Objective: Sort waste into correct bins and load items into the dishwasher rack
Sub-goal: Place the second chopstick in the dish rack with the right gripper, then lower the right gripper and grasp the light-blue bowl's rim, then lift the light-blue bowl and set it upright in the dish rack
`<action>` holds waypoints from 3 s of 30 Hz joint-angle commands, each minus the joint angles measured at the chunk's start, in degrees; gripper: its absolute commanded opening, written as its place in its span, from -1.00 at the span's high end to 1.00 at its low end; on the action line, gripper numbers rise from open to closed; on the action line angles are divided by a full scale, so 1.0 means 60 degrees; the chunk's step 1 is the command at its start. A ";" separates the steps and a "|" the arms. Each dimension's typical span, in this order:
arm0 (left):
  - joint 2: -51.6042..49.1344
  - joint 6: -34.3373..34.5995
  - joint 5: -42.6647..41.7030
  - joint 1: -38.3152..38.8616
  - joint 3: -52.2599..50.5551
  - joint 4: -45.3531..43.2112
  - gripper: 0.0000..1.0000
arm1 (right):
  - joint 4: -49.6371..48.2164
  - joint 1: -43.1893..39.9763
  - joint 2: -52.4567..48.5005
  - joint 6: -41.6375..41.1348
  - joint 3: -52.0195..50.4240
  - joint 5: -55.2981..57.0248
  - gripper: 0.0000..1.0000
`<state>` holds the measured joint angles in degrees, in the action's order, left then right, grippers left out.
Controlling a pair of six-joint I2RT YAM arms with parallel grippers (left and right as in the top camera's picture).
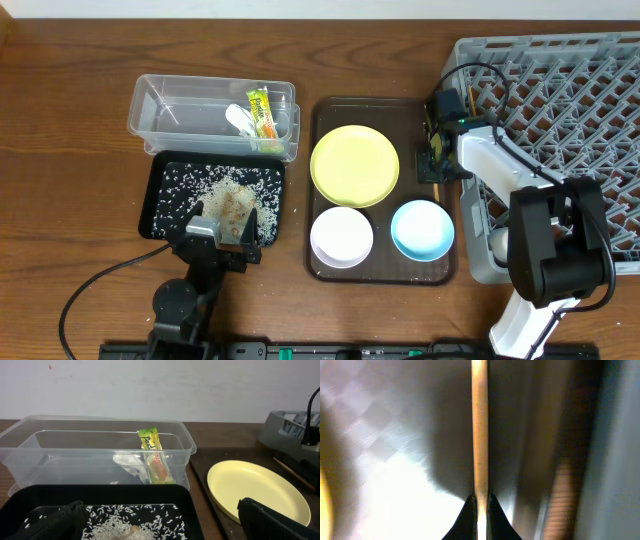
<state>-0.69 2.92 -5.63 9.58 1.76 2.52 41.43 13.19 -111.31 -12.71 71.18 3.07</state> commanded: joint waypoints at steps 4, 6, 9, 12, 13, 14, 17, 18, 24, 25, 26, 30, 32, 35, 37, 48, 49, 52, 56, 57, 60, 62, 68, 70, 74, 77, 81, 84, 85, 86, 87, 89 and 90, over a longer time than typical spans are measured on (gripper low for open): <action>0.0076 -0.0091 -0.0062 -0.0044 -0.0255 0.0138 -0.96 | 0.0557 -0.0404 0.1606 0.0678 0.1366 -0.0586 0.98; 0.0076 -0.0091 -0.0062 -0.0044 -0.0255 0.0138 -0.96 | 0.0510 -0.0674 0.2069 0.0947 0.1508 -0.0557 0.98; 0.0076 -0.0091 -0.0062 -0.0044 -0.0255 0.0138 -0.96 | 0.0433 -0.1304 0.2674 0.1406 0.1512 -0.0557 0.98; 0.0076 -0.0091 -0.0062 -0.0044 -0.0255 0.0138 -0.96 | 0.0535 -0.1912 0.2849 0.2171 0.1512 -0.0568 0.98; 0.0076 -0.0091 -0.0062 -0.0044 -0.0255 0.0138 -0.96 | 0.0590 -0.2113 0.2834 0.2597 0.1508 -0.0601 0.98; 0.0076 -0.0091 -0.0062 -0.0044 -0.0255 0.0138 -0.96 | 0.0627 -0.2269 0.2765 0.2922 0.1486 -0.0630 0.98; 0.0076 -0.0091 -0.0062 -0.0044 -0.0255 0.0138 -0.96 | 0.0790 -0.2444 0.2452 0.3931 0.1472 -0.1144 0.98; 0.0076 -0.0091 -0.0062 -0.0044 -0.0255 0.0138 -0.96 | 0.0805 -0.2437 0.2288 0.4029 0.1468 -0.1118 0.97; 0.0076 -0.0091 -0.0062 -0.0044 -0.0255 0.0138 -0.96 | 0.0579 -0.2437 0.1304 0.3639 0.1468 -0.1104 0.88; 0.0076 -0.0091 -0.0062 -0.0044 -0.0255 0.0138 -0.96 | 0.0561 -0.2437 0.1235 0.3464 0.1468 -0.1213 0.57; 0.0076 -0.0091 -0.0062 -0.0044 -0.0255 0.0138 -0.96 | 0.0557 -0.2437 0.1231 0.3220 0.1472 -0.1315 0.17; 0.0076 -0.0091 -0.0062 -0.0044 -0.0255 0.0138 -0.96 | 0.0601 -0.2422 0.1650 0.2295 0.1610 -0.1985 -0.13; 0.0076 -0.0091 -0.0062 -0.0044 -0.0255 0.0138 -0.96 | 0.0645 -0.2364 0.2073 0.2295 0.1628 -0.2503 -0.13; 0.0076 -0.0091 -0.0062 -0.0044 -0.0255 0.0138 -0.96 | 0.0973 -0.2055 0.3024 0.2288 0.1628 -0.2867 -0.12; 0.0076 -0.0091 -0.0062 -0.0044 -0.0255 0.0138 -0.96 | 0.1217 -0.1789 0.3515 0.2266 0.1628 -0.2929 -0.12; 0.0076 -0.0091 -0.0062 -0.0044 -0.0255 0.0138 -0.96 | 0.4131 0.0539 0.4608 0.1738 0.1231 -0.2601 0.10; 0.0076 -0.0091 -0.0062 -0.0044 -0.0255 0.0138 -0.96 | 0.4211 0.0630 0.4605 0.1519 0.1020 -0.2324 0.19; 0.0076 -0.0091 -0.0062 -0.0044 -0.0255 0.0138 -0.96 | 0.4317 0.0747 0.4605 0.0663 0.0149 -0.1614 0.32; 0.0076 -0.0091 -0.0062 -0.0044 -0.0255 0.0138 -0.96 | 0.4109 0.0743 0.4605 0.0219 -0.1107 -0.1275 0.15; 0.0076 -0.0091 -0.0062 -0.0044 -0.0255 0.0138 -0.96 | 0.3920 0.0743 0.4605 0.0138 -0.1432 -0.1118 0.13; 0.0076 -0.0091 -0.0062 -0.0044 -0.0255 0.0138 -0.96 | 0.3005 0.0743 0.4605 0.0047 -0.2430 -0.0922 0.13; 0.0076 -0.0091 -0.0062 -0.0044 -0.0255 0.0138 -0.96 | 0.2382 0.0743 0.4605 0.0033 -0.2998 -0.0852 0.15; 0.0076 -0.0091 -0.0062 -0.0044 -0.0255 0.0138 -0.96 | 0.1107 0.0743 0.4605 -0.0437 -0.4087 0.0732 0.18; 0.0076 -0.0091 -0.0062 -0.0044 -0.0255 0.0138 -0.96 | 0.0790 0.0743 0.4605 -0.0331 -0.4266 0.0353 0.46; 0.0076 -0.0091 -0.0062 -0.0044 -0.0255 0.0138 -0.96 | 0.0470 0.0743 0.4605 -0.0157 -0.4408 -0.0619 0.94; 0.0076 -0.0091 -0.0062 -0.0044 -0.0255 0.0138 -0.96 | 0.0382 0.0743 0.4626 -0.0157 -0.4295 -0.0845 0.98; 0.0076 -0.0091 -0.0062 -0.0044 -0.0255 0.0138 -0.96 | 0.0834 0.0656 0.4812 -0.0160 -0.3428 -0.0707 0.98; 0.0076 -0.0091 -0.0062 -0.0044 -0.0255 0.0138 -0.96 | 0.1621 0.0525 0.5162 -0.0168 -0.2357 -0.0025 0.98; 0.0076 -0.0091 -0.0062 -0.0044 -0.0255 0.0138 -0.96 | 0.1949 0.0481 0.5326 -0.0168 -0.1920 0.0423 0.98; 0.0076 -0.0091 -0.0062 -0.0044 -0.0255 0.0138 -0.96 | 0.2251 0.0444 0.5490 -0.0178 -0.1519 0.0867 0.99; 0.0076 -0.0091 -0.0062 -0.0044 -0.0255 0.0138 -0.96 | 0.2579 0.0423 0.5686 -0.0317 -0.1067 0.1417 0.98; 0.0076 -0.0091 -0.0062 -0.0044 -0.0255 0.0138 -0.96 | 0.3085 0.0423 0.6073 -0.0605 -0.0382 0.2437 0.98; 0.0076 -0.0091 -0.0062 -0.0044 -0.0255 0.0138 -0.96 | 0.3373 0.0452 0.6302 -0.0823 -0.0087 0.2885 0.98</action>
<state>-0.69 2.92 -5.63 9.58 1.76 2.52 59.13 16.08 -78.08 -14.39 65.28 8.56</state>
